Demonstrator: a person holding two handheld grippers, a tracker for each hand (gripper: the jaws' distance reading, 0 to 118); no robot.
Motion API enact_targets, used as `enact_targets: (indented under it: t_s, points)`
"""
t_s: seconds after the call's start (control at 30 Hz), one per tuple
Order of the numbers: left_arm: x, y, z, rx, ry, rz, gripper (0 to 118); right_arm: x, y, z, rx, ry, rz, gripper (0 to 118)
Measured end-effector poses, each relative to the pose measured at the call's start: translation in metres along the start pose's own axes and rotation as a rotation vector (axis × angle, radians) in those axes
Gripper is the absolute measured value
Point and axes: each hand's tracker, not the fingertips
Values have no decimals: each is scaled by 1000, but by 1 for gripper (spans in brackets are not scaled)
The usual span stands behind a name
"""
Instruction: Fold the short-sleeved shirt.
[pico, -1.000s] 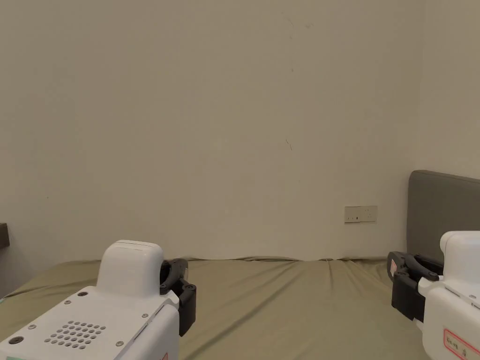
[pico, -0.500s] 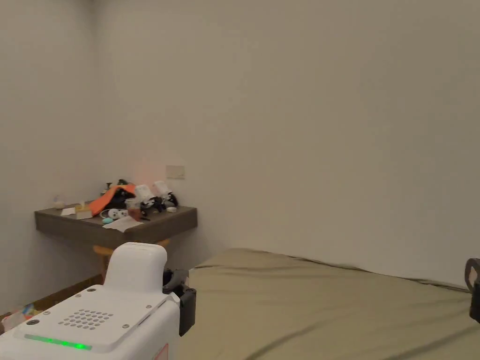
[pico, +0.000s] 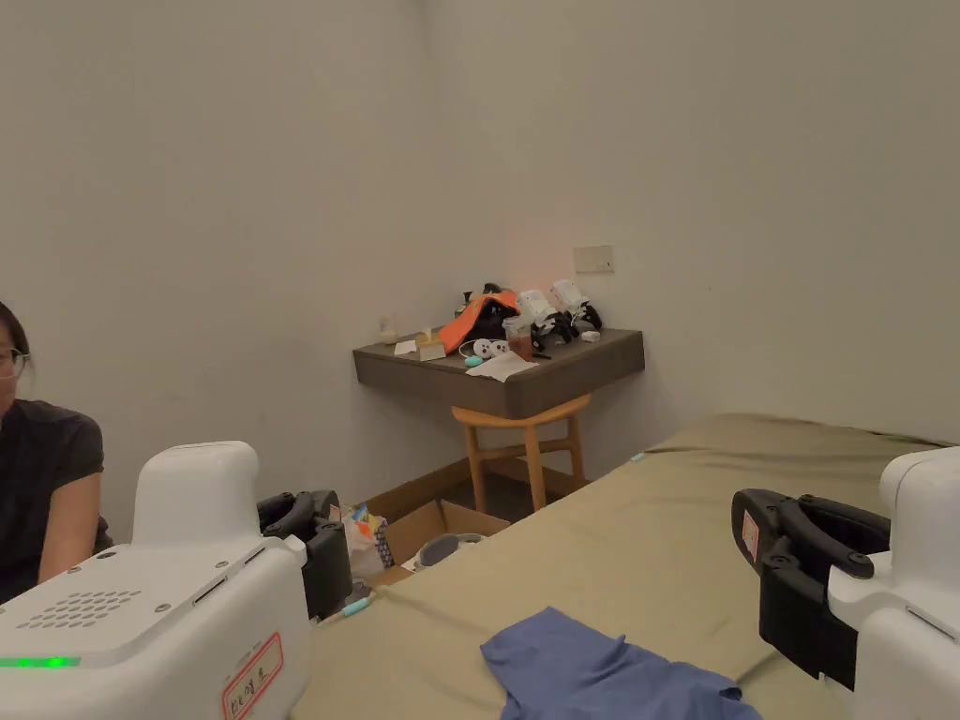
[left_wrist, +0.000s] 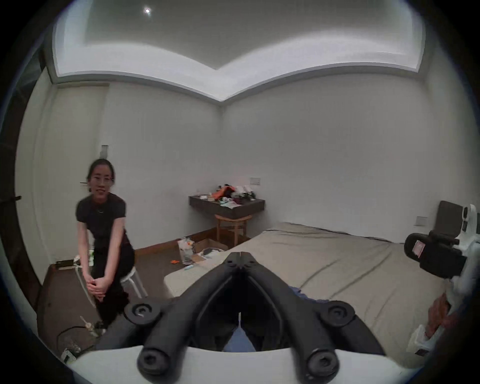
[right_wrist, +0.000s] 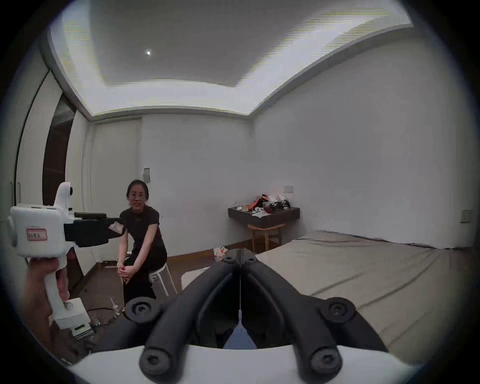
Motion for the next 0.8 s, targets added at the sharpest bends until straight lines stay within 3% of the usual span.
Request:
enact_targets:
  t_s: [0.33, 0.47, 0.5, 0.57, 0.6, 0.67, 0.8]
  points:
    - [81, -90, -143, -230, -198, -8, 0, 68, -46, -34, -129, -164, 0, 3]
    - [133, -163, -224, -460, -302, -133, 2, 103, -75, -45, -207, -181, -136, 3]
    - [146, -186, -246, -523, -359, -120, 11, 112, -82, -47, -239, -191, -164, 3]
    - [178, -238, -290, -672, -475, -83, 116, 130, -97, -48, -310, -234, -173, 3]
    - [193, -263, -309, -786, -478, -97, 118, 138, -105, -48, -338, -269, -165, 3]
    - [219, -299, -335, -795, -533, -96, 118, 153, -121, -45, -383, -348, -161, 3]
    - [251, -340, -354, -860, -485, -199, 118, 179, -145, -34, -441, -403, -250, 3]
